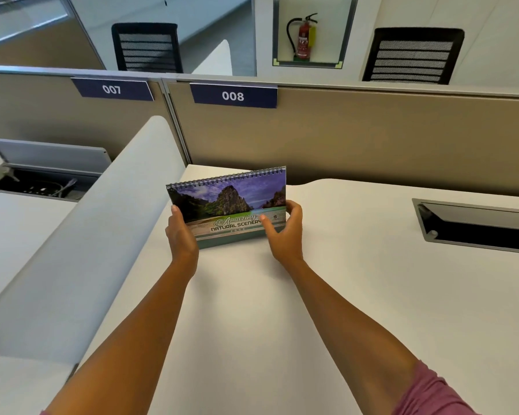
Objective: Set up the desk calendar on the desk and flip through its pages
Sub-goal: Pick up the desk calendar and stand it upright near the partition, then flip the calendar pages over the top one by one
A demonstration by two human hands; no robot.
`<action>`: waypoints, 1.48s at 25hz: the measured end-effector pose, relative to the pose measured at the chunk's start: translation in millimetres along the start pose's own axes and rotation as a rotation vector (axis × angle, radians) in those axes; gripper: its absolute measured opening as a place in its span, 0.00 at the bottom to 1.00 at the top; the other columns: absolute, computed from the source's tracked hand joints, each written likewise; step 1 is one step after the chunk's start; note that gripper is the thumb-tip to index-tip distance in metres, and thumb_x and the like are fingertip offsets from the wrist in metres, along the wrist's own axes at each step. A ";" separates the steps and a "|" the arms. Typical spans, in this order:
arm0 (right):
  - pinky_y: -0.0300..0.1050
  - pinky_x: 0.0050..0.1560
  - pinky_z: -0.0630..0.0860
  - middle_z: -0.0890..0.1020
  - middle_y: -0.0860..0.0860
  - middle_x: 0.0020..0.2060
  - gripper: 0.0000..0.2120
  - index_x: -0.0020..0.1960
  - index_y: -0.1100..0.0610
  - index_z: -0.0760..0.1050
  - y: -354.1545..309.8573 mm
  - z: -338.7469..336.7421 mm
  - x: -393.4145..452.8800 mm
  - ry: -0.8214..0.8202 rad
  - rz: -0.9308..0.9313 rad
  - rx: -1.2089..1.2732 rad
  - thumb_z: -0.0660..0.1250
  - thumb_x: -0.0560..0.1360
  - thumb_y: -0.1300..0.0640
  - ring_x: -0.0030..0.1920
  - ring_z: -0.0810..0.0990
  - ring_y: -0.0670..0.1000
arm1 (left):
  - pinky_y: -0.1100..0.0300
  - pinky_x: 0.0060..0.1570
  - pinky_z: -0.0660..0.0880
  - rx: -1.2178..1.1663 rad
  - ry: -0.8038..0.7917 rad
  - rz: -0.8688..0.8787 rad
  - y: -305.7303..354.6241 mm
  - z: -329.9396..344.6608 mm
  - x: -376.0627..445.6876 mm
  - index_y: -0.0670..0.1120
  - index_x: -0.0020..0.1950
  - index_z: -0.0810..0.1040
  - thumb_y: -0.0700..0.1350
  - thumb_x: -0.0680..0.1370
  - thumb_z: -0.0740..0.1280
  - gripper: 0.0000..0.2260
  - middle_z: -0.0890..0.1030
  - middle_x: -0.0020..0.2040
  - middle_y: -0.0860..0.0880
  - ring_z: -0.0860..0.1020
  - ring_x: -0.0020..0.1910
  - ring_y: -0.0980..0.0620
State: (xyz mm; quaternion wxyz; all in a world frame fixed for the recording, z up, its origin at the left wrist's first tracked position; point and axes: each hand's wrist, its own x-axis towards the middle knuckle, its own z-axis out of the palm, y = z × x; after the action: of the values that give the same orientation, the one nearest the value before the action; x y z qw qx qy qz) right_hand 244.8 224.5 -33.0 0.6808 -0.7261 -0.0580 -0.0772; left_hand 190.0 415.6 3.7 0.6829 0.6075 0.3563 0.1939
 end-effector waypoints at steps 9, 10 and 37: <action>0.39 0.63 0.69 0.70 0.54 0.69 0.25 0.71 0.57 0.63 3.7 -0.3 -32.9 0.098 0.153 -0.239 0.66 0.76 0.64 0.68 0.71 0.53 | 0.53 0.73 0.64 0.383 0.073 0.157 -54.8 -19.4 -39.0 0.39 0.78 0.61 0.41 0.86 0.55 0.20 0.67 0.76 0.40 0.67 0.75 0.41; 0.41 0.65 0.70 0.70 0.54 0.69 0.26 0.72 0.57 0.64 2.4 -0.4 -35.2 0.083 0.133 -0.263 0.66 0.76 0.64 0.68 0.71 0.53 | 0.53 0.75 0.62 0.423 0.044 0.213 -61.8 -23.6 -43.9 0.39 0.79 0.60 0.38 0.85 0.55 0.21 0.66 0.77 0.40 0.66 0.76 0.41; 0.31 0.38 0.78 0.86 0.53 0.43 0.05 0.47 0.57 0.80 -52.2 -23.4 -57.5 0.359 0.191 -0.174 0.71 0.75 0.56 0.40 0.84 0.46 | 0.49 0.80 0.49 0.727 0.017 0.420 -77.1 -36.6 -53.9 0.40 0.71 0.73 0.33 0.80 0.55 0.20 0.77 0.68 0.40 0.69 0.73 0.38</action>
State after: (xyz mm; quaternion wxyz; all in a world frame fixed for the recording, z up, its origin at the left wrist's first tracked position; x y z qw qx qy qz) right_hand 177.8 205.8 8.6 0.6194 -0.7588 0.1400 -0.1448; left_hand 114.4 388.9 -57.7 0.3665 0.8669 0.2755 0.1956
